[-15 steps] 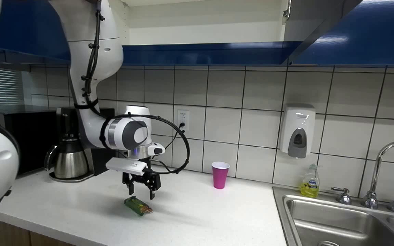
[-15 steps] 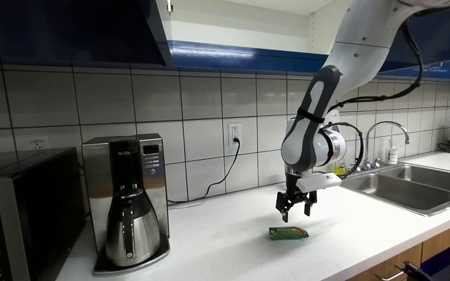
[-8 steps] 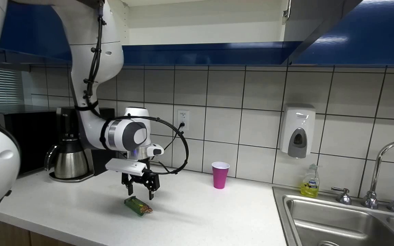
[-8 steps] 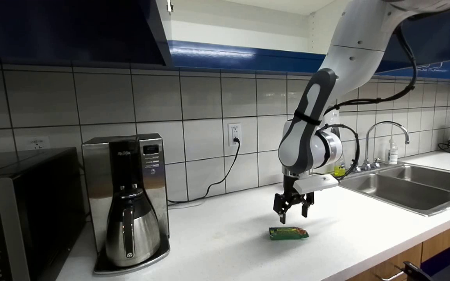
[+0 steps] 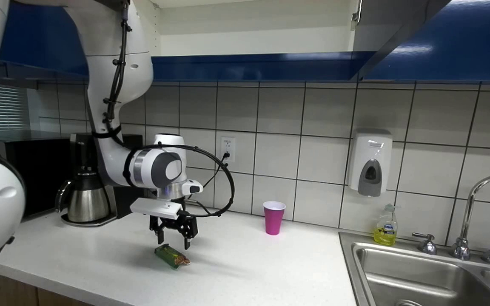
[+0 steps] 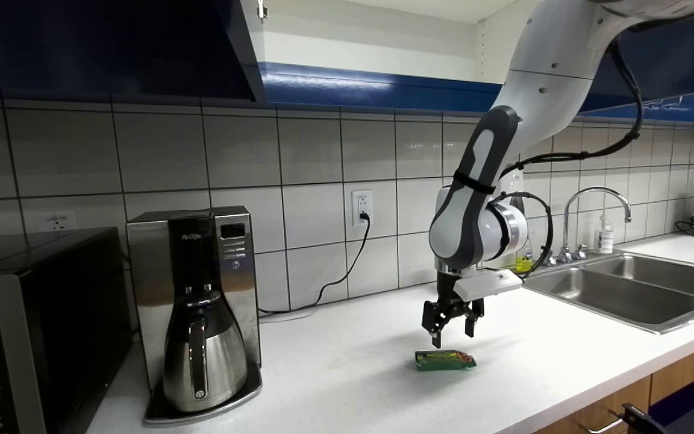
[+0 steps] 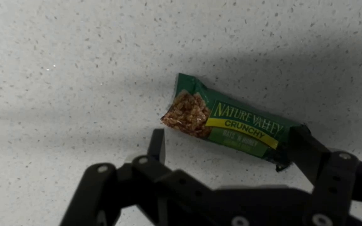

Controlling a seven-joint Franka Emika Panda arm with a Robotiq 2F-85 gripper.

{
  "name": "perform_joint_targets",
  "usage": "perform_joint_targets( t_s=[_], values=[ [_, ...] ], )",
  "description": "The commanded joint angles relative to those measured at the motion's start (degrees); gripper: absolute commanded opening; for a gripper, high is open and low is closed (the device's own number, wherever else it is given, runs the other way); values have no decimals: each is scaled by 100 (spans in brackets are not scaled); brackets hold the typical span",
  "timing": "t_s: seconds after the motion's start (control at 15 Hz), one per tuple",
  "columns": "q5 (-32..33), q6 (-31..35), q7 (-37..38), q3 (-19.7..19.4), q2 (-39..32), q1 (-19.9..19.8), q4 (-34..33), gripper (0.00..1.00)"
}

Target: Pick up the granola bar and place it on the bottom shelf

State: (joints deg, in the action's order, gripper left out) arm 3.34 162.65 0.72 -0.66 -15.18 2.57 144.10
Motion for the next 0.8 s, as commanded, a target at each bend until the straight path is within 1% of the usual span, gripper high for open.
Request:
perform_joint_targets(
  t_s=[0.0,0.27,0.47,0.73],
  values=[
    [104,-156,-270,52,133,-45,108,100],
    [199,-173,-826,102,142,-146,136,100],
    [463,-110,-1159,46,145,-142,98,100],
    [424,-166,-2054,292,86,-342,29,100]
  ],
)
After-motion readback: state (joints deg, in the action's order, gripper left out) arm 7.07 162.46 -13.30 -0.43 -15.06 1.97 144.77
